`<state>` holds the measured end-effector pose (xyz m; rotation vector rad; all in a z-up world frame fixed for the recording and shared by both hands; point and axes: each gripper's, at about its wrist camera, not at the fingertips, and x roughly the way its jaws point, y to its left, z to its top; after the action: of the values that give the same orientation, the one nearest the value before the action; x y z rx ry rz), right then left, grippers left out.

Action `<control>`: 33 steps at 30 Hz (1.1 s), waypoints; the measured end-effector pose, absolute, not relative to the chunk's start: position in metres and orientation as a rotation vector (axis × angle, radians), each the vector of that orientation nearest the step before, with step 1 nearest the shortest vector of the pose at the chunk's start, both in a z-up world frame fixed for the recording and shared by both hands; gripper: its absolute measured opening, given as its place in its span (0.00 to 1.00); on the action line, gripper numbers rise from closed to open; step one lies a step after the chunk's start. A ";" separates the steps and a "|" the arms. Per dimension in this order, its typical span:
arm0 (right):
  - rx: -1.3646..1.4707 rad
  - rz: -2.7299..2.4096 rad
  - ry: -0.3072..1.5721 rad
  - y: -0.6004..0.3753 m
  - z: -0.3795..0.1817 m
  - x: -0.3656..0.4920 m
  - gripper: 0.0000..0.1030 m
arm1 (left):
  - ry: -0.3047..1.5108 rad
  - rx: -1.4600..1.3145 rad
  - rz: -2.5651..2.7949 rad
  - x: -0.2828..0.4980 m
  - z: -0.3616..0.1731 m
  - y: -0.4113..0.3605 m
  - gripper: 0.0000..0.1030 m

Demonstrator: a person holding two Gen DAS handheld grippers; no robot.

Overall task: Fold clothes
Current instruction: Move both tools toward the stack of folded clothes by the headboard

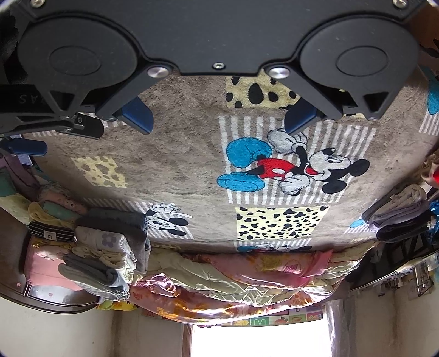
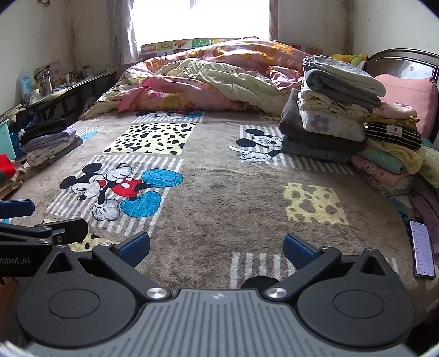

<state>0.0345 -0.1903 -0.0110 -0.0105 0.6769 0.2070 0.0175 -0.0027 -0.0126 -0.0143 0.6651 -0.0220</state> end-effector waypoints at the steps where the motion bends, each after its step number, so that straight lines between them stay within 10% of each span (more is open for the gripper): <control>1: -0.002 0.210 0.681 -0.190 -0.012 0.036 1.00 | 0.664 -0.013 -0.020 0.018 -0.013 -0.002 1.00; 33: -0.002 0.244 0.734 -0.182 -0.035 0.063 1.00 | 0.698 -0.017 0.018 0.038 -0.032 0.007 1.00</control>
<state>0.0630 -0.1821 -0.0351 -0.0019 0.7345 0.2443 0.0382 0.0068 -0.0323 -0.0174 0.6984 0.0182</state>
